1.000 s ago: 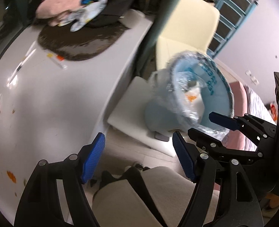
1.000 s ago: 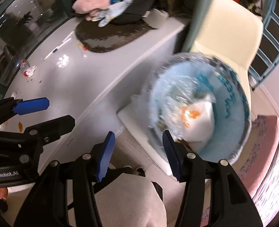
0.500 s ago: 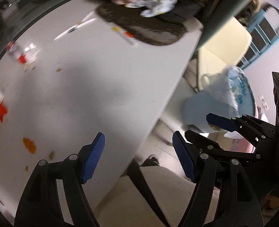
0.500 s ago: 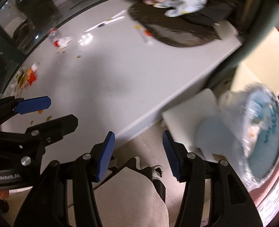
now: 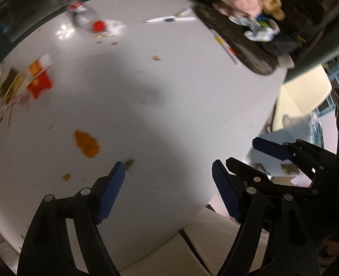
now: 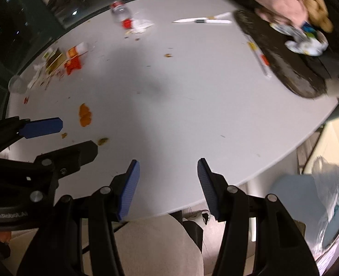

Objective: Collect trash
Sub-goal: 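Turn both tools away from the bin back toward the table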

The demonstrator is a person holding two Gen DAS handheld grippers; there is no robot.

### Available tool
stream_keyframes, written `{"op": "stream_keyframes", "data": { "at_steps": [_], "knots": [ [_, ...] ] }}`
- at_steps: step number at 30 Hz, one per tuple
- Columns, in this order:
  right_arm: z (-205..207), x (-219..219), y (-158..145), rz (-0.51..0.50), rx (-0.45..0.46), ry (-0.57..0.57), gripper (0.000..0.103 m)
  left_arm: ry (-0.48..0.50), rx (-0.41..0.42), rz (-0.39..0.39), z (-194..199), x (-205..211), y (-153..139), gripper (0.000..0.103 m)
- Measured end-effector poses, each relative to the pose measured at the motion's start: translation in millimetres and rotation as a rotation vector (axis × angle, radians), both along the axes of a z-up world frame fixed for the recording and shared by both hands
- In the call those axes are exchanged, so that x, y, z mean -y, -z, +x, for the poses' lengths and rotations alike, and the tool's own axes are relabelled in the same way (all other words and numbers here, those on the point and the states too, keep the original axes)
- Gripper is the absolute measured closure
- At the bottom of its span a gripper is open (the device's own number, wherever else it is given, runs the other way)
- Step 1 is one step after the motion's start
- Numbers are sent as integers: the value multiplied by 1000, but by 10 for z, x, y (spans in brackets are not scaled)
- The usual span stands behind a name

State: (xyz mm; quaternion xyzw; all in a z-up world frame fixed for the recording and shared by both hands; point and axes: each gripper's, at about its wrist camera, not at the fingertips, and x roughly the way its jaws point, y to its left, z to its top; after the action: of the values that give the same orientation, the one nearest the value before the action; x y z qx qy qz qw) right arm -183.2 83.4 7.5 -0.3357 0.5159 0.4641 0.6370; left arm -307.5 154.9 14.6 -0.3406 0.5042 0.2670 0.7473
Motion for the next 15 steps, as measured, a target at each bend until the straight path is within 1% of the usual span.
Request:
{"op": "stream_keyframes", "data": {
  "at_steps": [3, 8, 12, 15],
  "knots": [
    [-186, -198, 48, -1, 5, -50, 53, -70, -11, 8, -278, -136, 57, 26],
    [-510, -487, 106, -10, 27, -155, 52, -191, -21, -6, -707, -306, 159, 25],
    [-674, -649, 132, -9, 23, -218, 52, -267, -26, -23, -924, -426, 222, 24],
    [-777, -810, 152, -12, 16, -260, 52, -314, -29, -15, -1060, -510, 213, 24]
  ]
}}
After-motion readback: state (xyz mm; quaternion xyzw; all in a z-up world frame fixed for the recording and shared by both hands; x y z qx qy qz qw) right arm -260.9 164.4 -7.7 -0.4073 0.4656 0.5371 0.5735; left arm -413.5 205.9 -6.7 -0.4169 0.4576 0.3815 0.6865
